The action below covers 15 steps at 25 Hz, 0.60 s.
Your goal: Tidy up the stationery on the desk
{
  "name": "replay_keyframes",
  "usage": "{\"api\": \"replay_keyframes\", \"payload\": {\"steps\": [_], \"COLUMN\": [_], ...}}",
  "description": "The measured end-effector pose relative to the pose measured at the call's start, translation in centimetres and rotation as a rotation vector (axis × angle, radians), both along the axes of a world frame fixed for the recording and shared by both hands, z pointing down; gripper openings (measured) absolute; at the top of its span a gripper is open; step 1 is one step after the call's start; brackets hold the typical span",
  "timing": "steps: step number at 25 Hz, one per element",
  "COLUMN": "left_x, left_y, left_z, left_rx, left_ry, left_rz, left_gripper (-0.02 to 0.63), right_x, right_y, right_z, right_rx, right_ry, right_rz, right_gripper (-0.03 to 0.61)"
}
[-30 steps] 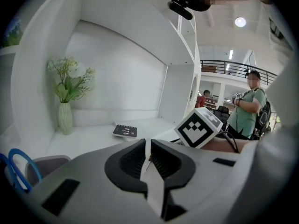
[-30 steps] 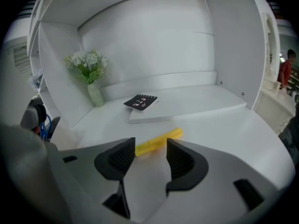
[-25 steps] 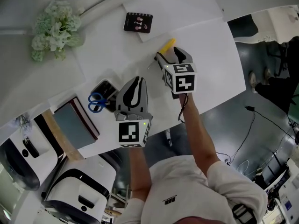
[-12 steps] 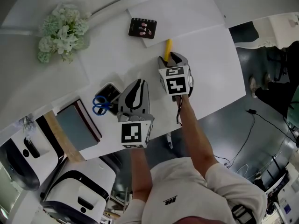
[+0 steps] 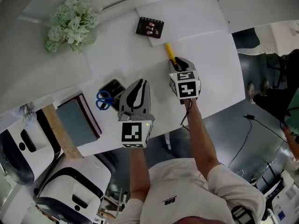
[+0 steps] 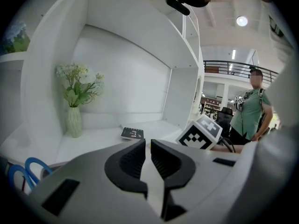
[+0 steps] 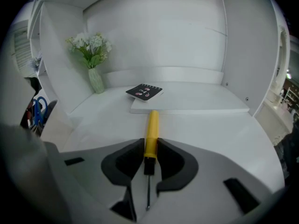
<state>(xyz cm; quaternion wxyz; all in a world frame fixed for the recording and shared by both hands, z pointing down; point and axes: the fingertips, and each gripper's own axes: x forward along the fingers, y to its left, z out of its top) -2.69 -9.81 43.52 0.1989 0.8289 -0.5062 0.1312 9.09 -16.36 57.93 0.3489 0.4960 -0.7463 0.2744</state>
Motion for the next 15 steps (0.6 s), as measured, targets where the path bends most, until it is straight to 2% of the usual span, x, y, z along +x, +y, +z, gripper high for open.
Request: {"api": "replay_keyframes", "payload": {"steps": [5, 15], "left_x": [-1.1, -4.8], "left_y": [0.9, 3.5], "left_z": [-0.5, -1.6], "left_rx": [0.010, 0.009], "left_ry": [0.002, 0.007], "left_rz": [-0.020, -0.089], "left_gripper": [0.000, 0.000], "right_x": [-1.3, -6.7], "right_y": [1.0, 3.2], "right_z": [-1.6, -7.3], "right_rx": [0.038, 0.147], "right_ry": [-0.035, -0.132], "right_rz": [-0.036, -0.150], "right_gripper": [0.072, 0.072]}}
